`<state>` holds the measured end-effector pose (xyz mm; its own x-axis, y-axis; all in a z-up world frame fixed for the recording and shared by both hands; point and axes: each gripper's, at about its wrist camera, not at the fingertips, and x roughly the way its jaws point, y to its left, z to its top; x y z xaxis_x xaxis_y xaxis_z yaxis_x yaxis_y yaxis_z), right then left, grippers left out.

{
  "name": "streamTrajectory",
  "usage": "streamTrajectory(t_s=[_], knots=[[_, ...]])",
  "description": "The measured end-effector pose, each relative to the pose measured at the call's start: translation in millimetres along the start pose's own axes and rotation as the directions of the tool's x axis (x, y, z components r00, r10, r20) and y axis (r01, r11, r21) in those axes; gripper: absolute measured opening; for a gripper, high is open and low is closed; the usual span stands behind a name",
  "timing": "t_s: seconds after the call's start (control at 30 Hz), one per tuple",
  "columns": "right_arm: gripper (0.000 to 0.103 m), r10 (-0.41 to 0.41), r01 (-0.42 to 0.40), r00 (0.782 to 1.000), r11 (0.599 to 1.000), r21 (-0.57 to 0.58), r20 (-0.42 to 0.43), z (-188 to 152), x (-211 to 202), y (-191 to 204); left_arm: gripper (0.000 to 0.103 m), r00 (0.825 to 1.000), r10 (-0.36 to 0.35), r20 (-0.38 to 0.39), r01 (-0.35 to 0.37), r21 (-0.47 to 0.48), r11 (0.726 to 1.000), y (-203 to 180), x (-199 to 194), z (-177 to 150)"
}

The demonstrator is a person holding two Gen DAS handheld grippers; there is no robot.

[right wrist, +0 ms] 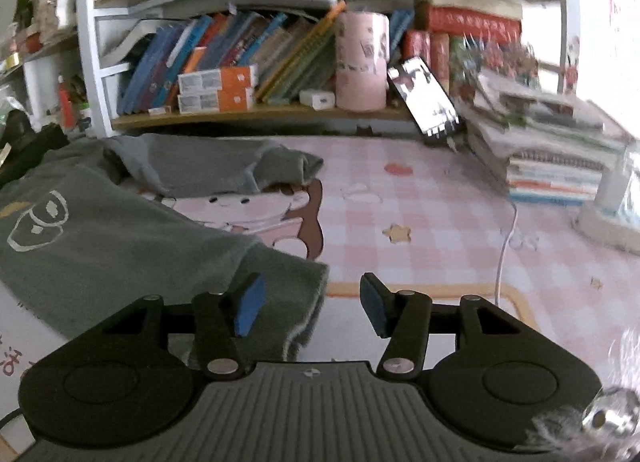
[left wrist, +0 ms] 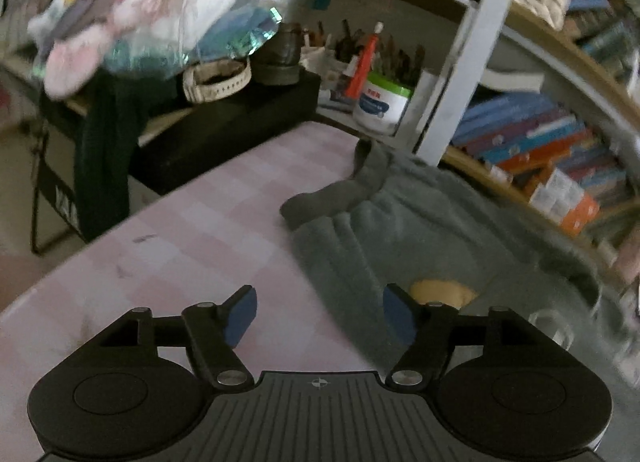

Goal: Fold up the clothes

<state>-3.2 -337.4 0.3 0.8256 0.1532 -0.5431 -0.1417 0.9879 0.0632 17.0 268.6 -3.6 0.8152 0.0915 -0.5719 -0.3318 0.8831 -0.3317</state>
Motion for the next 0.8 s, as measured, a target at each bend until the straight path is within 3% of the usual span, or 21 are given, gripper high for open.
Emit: streamTrajectory(t_s=[0.13,0.27,0.43,0.47,0.53,0.6,0.67,0.73,0.8], knots=[[0.050,0.005,-0.004,1.000,1.000,0.024,-0.030,-3.3,6.7,-5.0,0.070,1.000,0.030,-0.007,-0.030,-0.036,0.999,3.0,21.5,9.5],[0.042,0.024,-0.023,0.998,0.999,0.031,-0.053,-4.5,11.7,-3.8,0.068,0.999,0.051,-0.003,-0.051,-0.038,0.998,3.5,41.7,20.5],[0.034,0.036,-0.034,0.997,0.999,0.035,-0.066,-4.9,13.6,0.4,0.067,1.000,-0.030,0.002,0.030,-0.140,0.990,7.4,54.8,27.8],[0.034,0.039,-0.036,0.997,0.999,0.038,-0.068,-4.4,12.9,1.4,0.061,0.999,-0.050,-0.002,0.049,-0.153,0.987,7.9,56.6,28.1],[0.034,0.033,-0.030,0.997,0.999,0.041,-0.066,-4.7,10.6,2.3,0.016,0.997,-0.080,-0.020,0.075,-0.192,0.978,12.0,59.9,26.6],[0.039,0.022,-0.019,0.998,0.998,0.051,-0.058,-4.8,6.2,1.4,0.013,0.993,-0.112,-0.024,0.101,-0.268,0.958,21.6,60.8,22.7],[0.048,0.022,-0.019,0.999,0.998,0.065,-0.042,-4.3,-0.8,-1.1,0.011,0.990,-0.136,0.021,0.136,-0.325,0.936,30.1,46.9,18.1],[0.055,0.030,-0.029,0.999,0.997,0.072,-0.022,-4.2,-9.8,-2.5,0.011,0.986,-0.146,0.083,0.165,-0.316,0.934,31.7,24.5,12.8],[0.061,0.044,-0.043,0.999,0.996,0.075,-0.014,-4.2,-15.2,-2.8,0.011,0.983,-0.133,0.126,0.162,-0.258,0.952,29.5,0.9,9.2]])
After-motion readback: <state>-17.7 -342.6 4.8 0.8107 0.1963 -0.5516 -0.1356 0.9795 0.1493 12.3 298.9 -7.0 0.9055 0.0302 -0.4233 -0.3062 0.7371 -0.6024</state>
